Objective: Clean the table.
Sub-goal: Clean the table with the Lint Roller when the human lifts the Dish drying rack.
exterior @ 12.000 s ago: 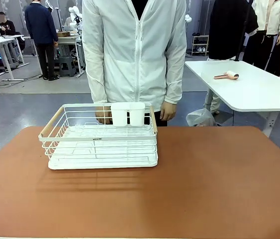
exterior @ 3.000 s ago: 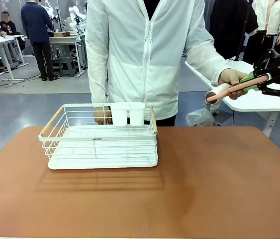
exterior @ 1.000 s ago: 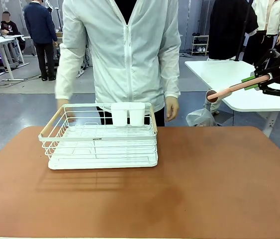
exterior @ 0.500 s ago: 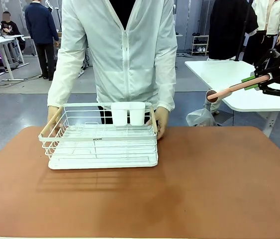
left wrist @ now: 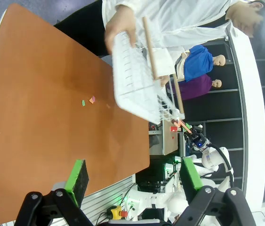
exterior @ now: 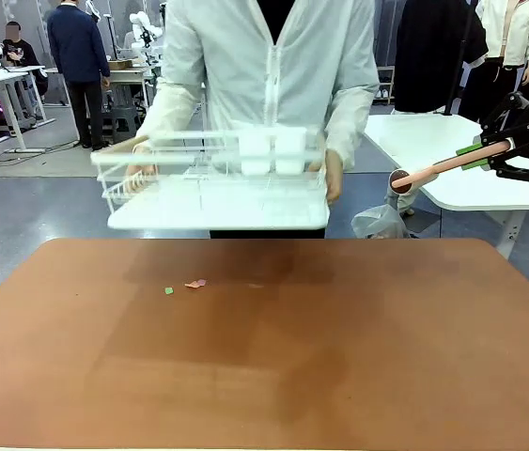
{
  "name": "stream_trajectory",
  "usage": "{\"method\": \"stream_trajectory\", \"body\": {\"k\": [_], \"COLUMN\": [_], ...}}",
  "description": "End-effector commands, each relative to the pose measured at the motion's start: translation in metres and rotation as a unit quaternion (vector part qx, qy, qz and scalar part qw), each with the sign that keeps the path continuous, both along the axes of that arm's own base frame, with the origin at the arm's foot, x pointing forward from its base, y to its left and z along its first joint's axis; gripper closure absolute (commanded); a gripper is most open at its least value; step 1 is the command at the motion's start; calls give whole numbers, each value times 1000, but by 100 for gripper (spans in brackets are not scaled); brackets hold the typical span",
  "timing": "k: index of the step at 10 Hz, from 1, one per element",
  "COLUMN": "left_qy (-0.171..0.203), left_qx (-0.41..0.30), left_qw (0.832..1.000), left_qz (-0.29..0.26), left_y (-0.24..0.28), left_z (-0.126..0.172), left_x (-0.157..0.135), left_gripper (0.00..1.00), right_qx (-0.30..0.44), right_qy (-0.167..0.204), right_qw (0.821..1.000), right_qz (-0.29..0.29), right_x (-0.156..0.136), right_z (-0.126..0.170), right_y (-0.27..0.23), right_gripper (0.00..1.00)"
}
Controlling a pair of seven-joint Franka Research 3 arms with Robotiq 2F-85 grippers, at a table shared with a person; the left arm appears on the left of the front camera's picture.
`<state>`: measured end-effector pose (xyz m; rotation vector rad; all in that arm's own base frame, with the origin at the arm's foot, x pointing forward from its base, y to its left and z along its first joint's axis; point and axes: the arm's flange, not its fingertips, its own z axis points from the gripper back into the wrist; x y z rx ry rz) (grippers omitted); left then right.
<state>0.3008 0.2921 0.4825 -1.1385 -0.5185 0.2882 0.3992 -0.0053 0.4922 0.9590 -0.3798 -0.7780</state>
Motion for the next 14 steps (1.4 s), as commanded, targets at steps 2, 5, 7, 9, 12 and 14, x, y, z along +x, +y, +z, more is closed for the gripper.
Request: {"method": "stream_trajectory", "body": {"k": [2, 5, 7, 9, 12, 14], "left_qy": [-6, -6, -6, -6, -6, -6], "left_qx": [-3, -3, -3, -3, -3, -3], "left_qw": [1000, 1000, 1000, 1000, 1000, 1000], "left_qz": [0, 0, 0, 0, 0, 0], "left_y": [2, 2, 2, 2, 2, 2], "left_z": [1, 1, 1, 1, 1, 1], "left_x": [-1, -1, -1, -1, -1, -1], "left_gripper": [0, 0, 0, 0, 0, 0], "right_qx": [0, 0, 0, 0, -43, -98], "right_qy": [0, 0, 0, 0, -41, -73], "right_qw": [1000, 1000, 1000, 1000, 994, 962], "right_qz": [2, 2, 2, 2, 93, 245], "right_x": [0, 0, 0, 0, 13, 51], "right_z": [0, 0, 0, 0, 29, 35], "right_y": [1, 1, 1, 1, 5, 22], "right_gripper": [100, 100, 100, 100, 79, 79]}}
